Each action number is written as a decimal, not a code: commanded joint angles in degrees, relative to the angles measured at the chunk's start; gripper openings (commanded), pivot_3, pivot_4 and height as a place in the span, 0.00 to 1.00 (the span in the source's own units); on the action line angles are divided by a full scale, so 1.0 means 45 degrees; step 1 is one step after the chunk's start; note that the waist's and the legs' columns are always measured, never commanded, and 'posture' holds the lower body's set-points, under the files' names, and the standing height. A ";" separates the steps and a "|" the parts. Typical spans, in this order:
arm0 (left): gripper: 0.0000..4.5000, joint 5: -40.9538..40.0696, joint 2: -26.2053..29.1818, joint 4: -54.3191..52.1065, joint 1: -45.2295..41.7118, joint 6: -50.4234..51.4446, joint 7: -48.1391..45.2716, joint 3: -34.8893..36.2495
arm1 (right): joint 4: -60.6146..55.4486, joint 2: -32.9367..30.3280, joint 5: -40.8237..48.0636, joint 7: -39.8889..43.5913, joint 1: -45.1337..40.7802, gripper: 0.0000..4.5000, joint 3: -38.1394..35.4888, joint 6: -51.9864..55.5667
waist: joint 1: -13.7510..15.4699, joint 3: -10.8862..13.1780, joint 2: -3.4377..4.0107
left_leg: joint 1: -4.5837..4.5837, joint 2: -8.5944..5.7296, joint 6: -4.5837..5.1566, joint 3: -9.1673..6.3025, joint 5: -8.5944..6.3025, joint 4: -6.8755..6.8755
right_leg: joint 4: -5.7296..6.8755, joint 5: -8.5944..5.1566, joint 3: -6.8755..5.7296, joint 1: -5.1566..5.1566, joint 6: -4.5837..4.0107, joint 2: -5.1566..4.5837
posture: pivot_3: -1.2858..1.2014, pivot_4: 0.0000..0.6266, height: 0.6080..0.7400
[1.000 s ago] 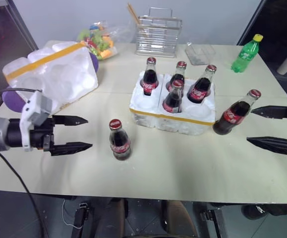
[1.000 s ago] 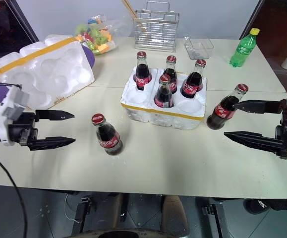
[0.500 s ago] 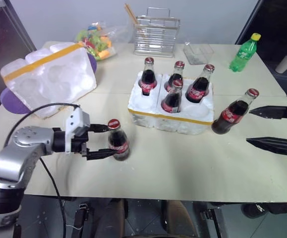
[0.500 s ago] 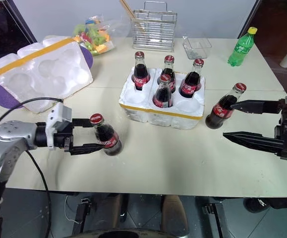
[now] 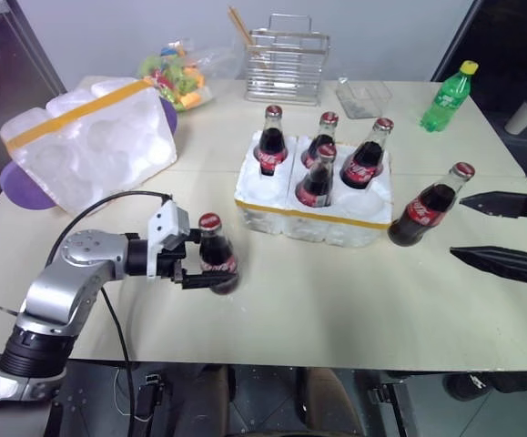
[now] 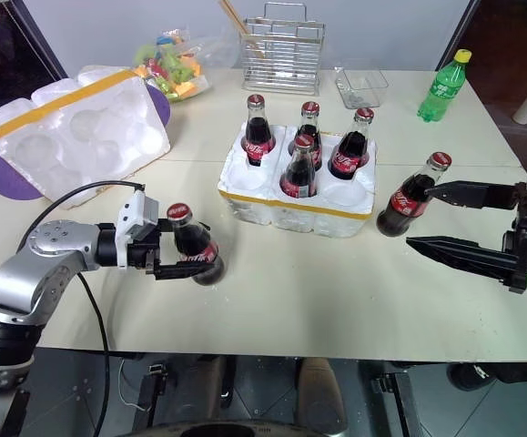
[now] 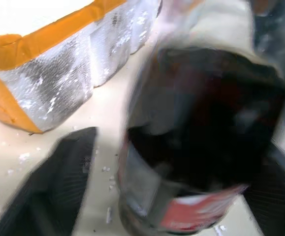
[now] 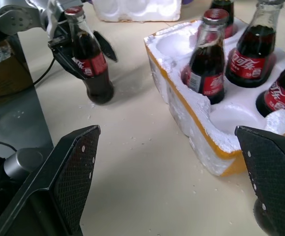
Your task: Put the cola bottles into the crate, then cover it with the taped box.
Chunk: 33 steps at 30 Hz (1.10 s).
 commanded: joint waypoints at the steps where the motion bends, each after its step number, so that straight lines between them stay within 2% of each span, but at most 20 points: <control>1: 0.61 -0.0349 0.0565 -0.0060 -0.0221 0.0284 -0.0317 0.0303 | -0.0073 0.0017 0.0324 -0.0251 -0.0273 1.00 -0.0569 0.0030 | -0.0019 0.0000 0.0000 | 0.0000 0.0000 0.0000 0.0000 0.0000 -0.0002 | 0.0000 0.0000 0.0000 -0.0001 0.0000 0.0000 | 0.52 0.24 0.99; 6: 0.61 -0.2053 0.1611 -0.0052 -0.1131 0.2107 -0.1209 0.0999 | -0.0015 0.0094 0.0348 -0.0472 -0.0316 1.00 -0.0413 -0.0084 | -0.0022 0.0002 -0.0001 | -0.0001 0.0000 0.0000 0.0000 0.0000 -0.0007 | 0.0001 -0.0001 0.0000 -0.0006 0.0001 0.0001 | 0.52 0.24 0.99; 9: 0.61 -0.3488 0.1815 0.0937 -0.3102 0.3755 -0.1304 0.1664 | 0.0008 0.0189 0.0321 -0.0574 -0.0330 1.00 -0.0268 -0.0185 | 0.0068 0.0014 -0.0022 | -0.0020 0.0000 0.0001 -0.0002 0.0000 0.0003 | 0.0006 -0.0001 -0.0001 -0.0018 0.0001 0.0001 | 0.52 0.24 0.99; 12: 0.61 -0.3780 0.1193 0.2959 -0.5662 0.4263 -0.0686 0.1902 | 0.0032 0.0282 0.0299 -0.0718 -0.0402 1.00 -0.0132 -0.0260 | 0.0180 0.0017 -0.0027 | -0.0043 -0.0001 0.0001 -0.0014 0.0001 0.0029 | 0.0004 0.0000 -0.0016 -0.0021 0.0002 0.0004 | 0.52 0.24 0.99; 16: 0.61 -0.2268 -0.0262 0.6342 -0.8734 0.2493 0.0034 0.1364 | -0.0138 0.0489 0.0390 -0.1007 -0.0453 1.00 -0.0126 -0.0259 | 0.0259 0.0014 -0.0027 | -0.0037 -0.0006 0.0002 -0.0012 0.0001 0.0026 | 0.0000 0.0028 -0.0017 -0.0012 0.0056 0.0003 | 0.52 0.24 0.99; 21: 0.61 -0.0621 -0.1961 0.9398 -1.0587 0.0235 -0.0566 0.0357 | -0.0488 0.0779 0.0623 -0.1440 -0.0294 1.00 -0.0484 -0.0071 | 0.0239 0.0015 -0.0028 | -0.0035 -0.0007 0.0003 -0.0012 0.0001 -0.0002 | 0.0010 0.0028 -0.0018 -0.0030 0.0063 0.0004 | 0.52 0.24 0.99; 26: 0.61 0.0834 -0.3289 1.1442 -1.1174 -0.1745 -0.1410 -0.0574 | -0.0996 0.1127 0.0926 -0.1939 0.0220 1.00 -0.1106 0.0183 | 0.0236 0.0019 -0.0032 | -0.0056 -0.0008 0.0005 -0.0008 0.0000 -0.0013 | 0.0010 0.0028 -0.0017 -0.0056 0.0064 0.0004 | 0.52 0.24 0.99; 29: 0.61 0.1513 -0.3693 1.2149 -1.1207 -0.2707 -0.1779 -0.0883 | -0.1167 0.1284 0.1176 -0.2270 0.0484 1.00 -0.1437 0.0319 | 0.0175 0.0021 -0.0033 | -0.0056 -0.0007 0.0006 -0.0009 -0.0001 -0.0015 | 0.0012 0.0029 -0.0017 -0.0061 0.0064 0.0004 | 0.52 0.24 0.99; 33: 0.61 0.3322 -0.3827 1.2616 -1.0611 -0.5080 -0.1963 -0.1992 | -0.1431 0.1483 0.1326 -0.2570 0.0903 1.00 -0.1769 0.0324 | 0.0195 0.0020 -0.0033 | -0.0054 -0.0007 0.0005 -0.0009 -0.0001 -0.0013 | 0.0013 0.0029 -0.0015 -0.0058 0.0064 0.0004 | 0.52 0.24 0.99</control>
